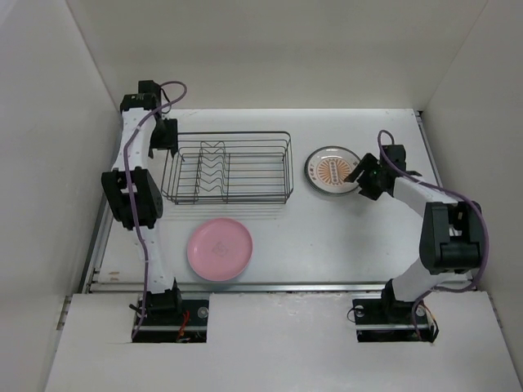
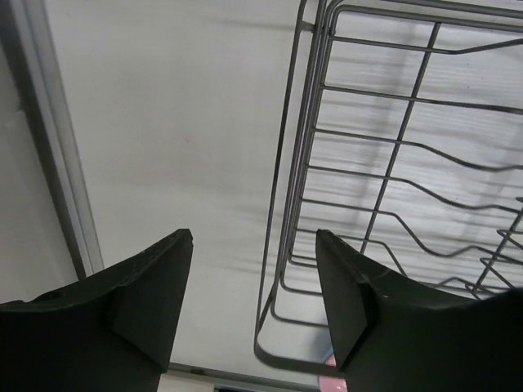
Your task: Unload the plates from the dish rack
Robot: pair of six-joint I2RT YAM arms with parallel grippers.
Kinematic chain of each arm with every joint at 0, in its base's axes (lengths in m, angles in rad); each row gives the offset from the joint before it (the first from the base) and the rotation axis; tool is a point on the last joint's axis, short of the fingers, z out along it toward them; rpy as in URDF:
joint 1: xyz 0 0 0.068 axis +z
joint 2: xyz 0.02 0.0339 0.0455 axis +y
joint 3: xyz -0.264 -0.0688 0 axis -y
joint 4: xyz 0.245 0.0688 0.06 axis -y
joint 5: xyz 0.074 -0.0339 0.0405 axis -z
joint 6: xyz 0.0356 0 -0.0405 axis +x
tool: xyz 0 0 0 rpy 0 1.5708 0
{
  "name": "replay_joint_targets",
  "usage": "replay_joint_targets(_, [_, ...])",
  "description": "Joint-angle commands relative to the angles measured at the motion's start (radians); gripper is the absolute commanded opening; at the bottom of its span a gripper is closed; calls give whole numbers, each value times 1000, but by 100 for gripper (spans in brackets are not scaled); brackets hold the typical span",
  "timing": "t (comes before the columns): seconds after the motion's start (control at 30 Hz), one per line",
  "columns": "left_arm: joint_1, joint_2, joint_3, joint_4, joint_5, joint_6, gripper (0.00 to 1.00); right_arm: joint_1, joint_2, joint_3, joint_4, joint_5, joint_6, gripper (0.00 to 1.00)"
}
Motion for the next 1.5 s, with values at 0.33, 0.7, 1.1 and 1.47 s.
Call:
replay_joint_targets(0.33, [45,-262,-15,-41,-114,-1,76,-9,-560,250,-396,765,-4,100])
replay_joint_targets(0.7, [164,-352,-57,-52,-147,-87,82,-18,-827,325,-397,1314,-98,100])
replay_joint_targets(1.1, [164,-386,-118,-43,-99,-87,84,-18,-860,258,-347,1293,-107,100])
replay_joint_targets(1.47, [164,-405,-137,-42,-90,-87,84,-18,-850,267,-325,1275,-116,100])
